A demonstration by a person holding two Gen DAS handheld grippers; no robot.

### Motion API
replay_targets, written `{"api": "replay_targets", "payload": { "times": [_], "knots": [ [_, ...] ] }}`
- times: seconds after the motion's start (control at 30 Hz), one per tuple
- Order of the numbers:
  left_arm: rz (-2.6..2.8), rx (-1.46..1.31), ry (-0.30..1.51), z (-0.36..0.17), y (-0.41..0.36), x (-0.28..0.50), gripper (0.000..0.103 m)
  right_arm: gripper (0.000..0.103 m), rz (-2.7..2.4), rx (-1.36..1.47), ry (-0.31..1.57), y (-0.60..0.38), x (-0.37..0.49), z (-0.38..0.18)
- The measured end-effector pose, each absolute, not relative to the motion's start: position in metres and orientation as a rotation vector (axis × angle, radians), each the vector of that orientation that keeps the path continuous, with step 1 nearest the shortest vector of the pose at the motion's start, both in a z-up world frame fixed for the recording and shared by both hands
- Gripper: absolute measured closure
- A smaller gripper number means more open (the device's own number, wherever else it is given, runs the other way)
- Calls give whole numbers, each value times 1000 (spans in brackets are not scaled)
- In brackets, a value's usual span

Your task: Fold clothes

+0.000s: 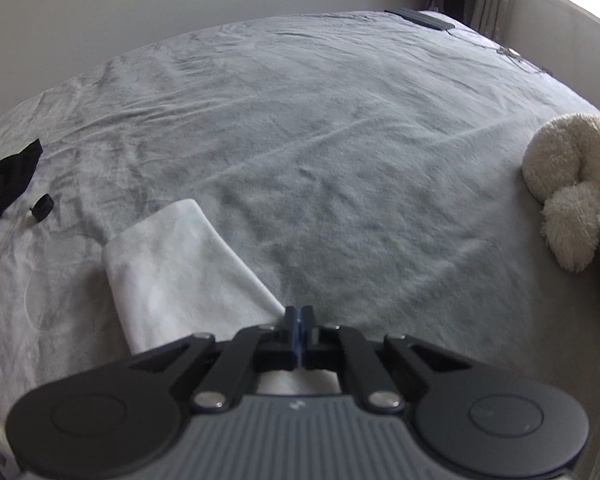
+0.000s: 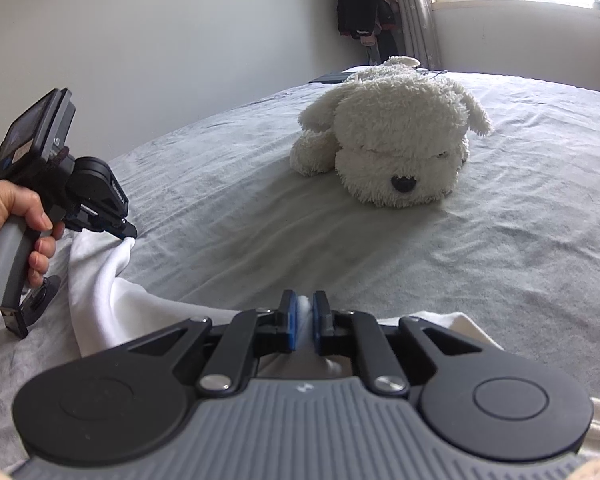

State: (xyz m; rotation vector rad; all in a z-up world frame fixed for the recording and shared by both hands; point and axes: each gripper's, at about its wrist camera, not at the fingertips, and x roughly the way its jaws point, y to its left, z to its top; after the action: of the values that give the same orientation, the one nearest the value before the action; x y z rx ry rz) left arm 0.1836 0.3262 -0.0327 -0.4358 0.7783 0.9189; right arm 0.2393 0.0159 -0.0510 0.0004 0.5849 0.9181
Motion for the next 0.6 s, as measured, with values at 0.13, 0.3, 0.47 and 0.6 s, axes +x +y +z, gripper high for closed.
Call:
{"api": "replay_targets", "payload": {
  "times": [0.13, 0.3, 0.47, 0.6],
  "knots": [
    [976, -436, 645, -32, 321, 170, 102, 94, 911, 53, 515, 2, 236, -43],
    [1042, -424, 499, -31, 314, 156, 102, 94, 846, 94, 461, -2, 237, -41],
    [1045, -354, 532, -33, 310, 163, 98, 93, 815, 11, 521, 15, 240, -50],
    [944, -295, 533, -29, 290, 159, 51, 82, 786, 17, 520, 12, 240, -48]
  ]
}}
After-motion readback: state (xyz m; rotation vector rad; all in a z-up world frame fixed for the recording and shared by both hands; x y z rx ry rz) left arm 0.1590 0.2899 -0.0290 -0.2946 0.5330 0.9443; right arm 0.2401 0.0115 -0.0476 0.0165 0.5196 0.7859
